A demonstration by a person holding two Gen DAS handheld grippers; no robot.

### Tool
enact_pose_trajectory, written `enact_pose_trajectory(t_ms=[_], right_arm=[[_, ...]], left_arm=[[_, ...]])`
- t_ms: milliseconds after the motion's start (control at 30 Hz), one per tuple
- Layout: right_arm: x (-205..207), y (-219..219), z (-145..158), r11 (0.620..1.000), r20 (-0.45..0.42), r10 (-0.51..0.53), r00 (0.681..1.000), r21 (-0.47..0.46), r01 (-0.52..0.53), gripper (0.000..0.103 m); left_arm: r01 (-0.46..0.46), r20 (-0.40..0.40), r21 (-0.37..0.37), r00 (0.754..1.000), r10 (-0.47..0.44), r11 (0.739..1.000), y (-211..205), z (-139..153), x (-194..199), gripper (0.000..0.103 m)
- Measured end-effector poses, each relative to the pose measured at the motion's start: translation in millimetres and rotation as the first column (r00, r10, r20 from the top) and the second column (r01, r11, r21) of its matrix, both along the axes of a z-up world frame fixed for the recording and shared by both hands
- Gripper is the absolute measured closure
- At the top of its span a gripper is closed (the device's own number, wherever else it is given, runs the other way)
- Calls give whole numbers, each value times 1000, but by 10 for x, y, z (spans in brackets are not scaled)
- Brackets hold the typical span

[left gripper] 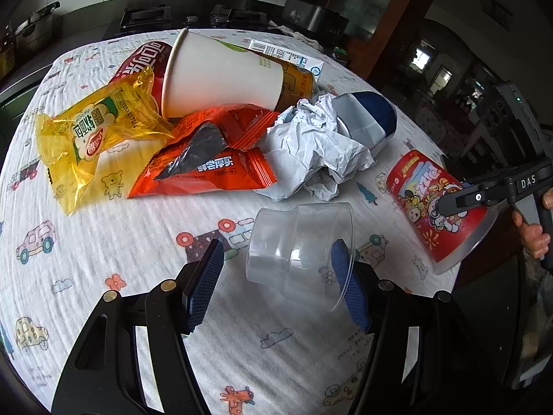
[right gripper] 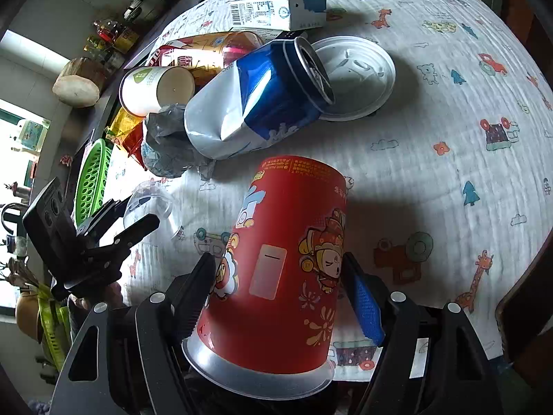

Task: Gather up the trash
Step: 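Grasp the clear plastic cup with the left tool while the right tool grasps the red paper cup, then carry both cups into the green basket and open both tools to drop them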

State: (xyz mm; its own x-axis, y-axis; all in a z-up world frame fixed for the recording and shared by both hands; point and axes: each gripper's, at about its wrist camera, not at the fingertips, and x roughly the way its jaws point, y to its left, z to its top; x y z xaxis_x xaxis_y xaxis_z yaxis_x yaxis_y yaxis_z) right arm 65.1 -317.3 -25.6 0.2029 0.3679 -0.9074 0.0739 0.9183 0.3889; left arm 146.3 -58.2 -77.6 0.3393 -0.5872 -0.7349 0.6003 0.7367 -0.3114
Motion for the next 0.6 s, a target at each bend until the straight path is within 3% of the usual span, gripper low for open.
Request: enact_pose_trajectory(t_ms=[100,133,167,367,500,600], right_arm=[[5,117,38,1000,8,19,1000,3,-19,32],[6,136,50,1000,10,25,1000,5,-25,32],[9,166,60,1000,13,30,999,8,-30,32],[23,373,138,996,34,72,997,40,-74,32],[58,636,253,990,61,127,990,55,-130,32],[110,809,275,984,74,163,984,54,-168,33]], left_arm=[[13,20,2,1000,-13,1000,-30,16,-32,42],[17,24,-2,1000,-17,1000,-31,19,-48,53],[22,22,-3,1000,-22,1000,-36,24,-60,56],[1,78,23,997,-2,1000,42,106,-207,57],[-20,92,-2,996,20,1000,219,220,-280,75],[-52,107,-1,993,52,999,366,237,-294,77]])
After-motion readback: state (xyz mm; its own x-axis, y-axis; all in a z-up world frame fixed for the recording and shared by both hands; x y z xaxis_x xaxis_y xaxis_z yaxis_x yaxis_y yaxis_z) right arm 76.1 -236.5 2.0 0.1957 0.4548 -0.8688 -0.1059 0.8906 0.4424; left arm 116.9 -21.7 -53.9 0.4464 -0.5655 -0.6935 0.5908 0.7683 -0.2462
